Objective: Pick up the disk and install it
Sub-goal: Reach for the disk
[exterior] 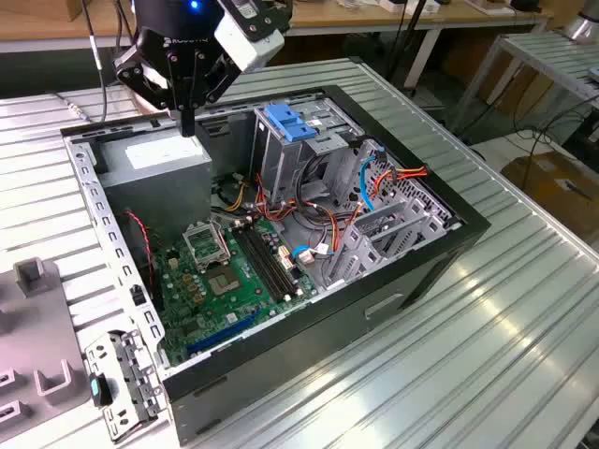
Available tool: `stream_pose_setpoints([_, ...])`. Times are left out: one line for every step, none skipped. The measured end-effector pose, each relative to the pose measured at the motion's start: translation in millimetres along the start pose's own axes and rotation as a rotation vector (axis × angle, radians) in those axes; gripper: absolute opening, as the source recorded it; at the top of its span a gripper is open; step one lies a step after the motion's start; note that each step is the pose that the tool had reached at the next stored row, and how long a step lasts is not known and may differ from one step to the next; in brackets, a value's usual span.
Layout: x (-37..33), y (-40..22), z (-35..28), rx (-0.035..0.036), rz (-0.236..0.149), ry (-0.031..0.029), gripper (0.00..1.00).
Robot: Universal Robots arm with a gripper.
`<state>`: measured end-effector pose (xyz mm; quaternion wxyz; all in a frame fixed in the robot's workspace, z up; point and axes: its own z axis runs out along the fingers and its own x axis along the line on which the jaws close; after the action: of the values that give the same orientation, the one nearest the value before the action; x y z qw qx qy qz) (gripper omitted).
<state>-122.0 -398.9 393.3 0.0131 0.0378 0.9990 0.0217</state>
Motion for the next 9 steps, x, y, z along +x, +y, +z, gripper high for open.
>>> stream_pose_setpoints([0.0, 0.0, 0.0, 0.0000, 0.000, 0.0000, 0.11])
stream_pose_setpoints([0.0, 0.0, 0.0, -0.0001, 0.000, 0.0000, 0.11])
stream_pose_setpoints([0.0, 0.0, 0.0, 0.0000, 0.000, 0.0000, 0.11])
stream_pose_setpoints([0.0, 0.0, 0.0, 0.0000, 0.000, 0.0000, 0.11])
stream_pose_setpoints([0.5, 0.0, 0.0, 0.0000, 0.000, 0.0000, 0.11])
stream_pose_setpoints([1.4, -0.1, -0.1, 0.0000, 0.000, 0.0000, 0.11])
stream_pose_setpoints([3.6, -0.3, -0.1, 0.0000, 0.000, 0.0000, 0.11])
stream_pose_setpoints([5.2, -0.4, -0.1, 0.0000, 0.000, 0.0000, 0.11])
stream_pose_setpoints([6.1, -0.4, -0.2, 0.0000, 0.000, 0.0000, 0.11])
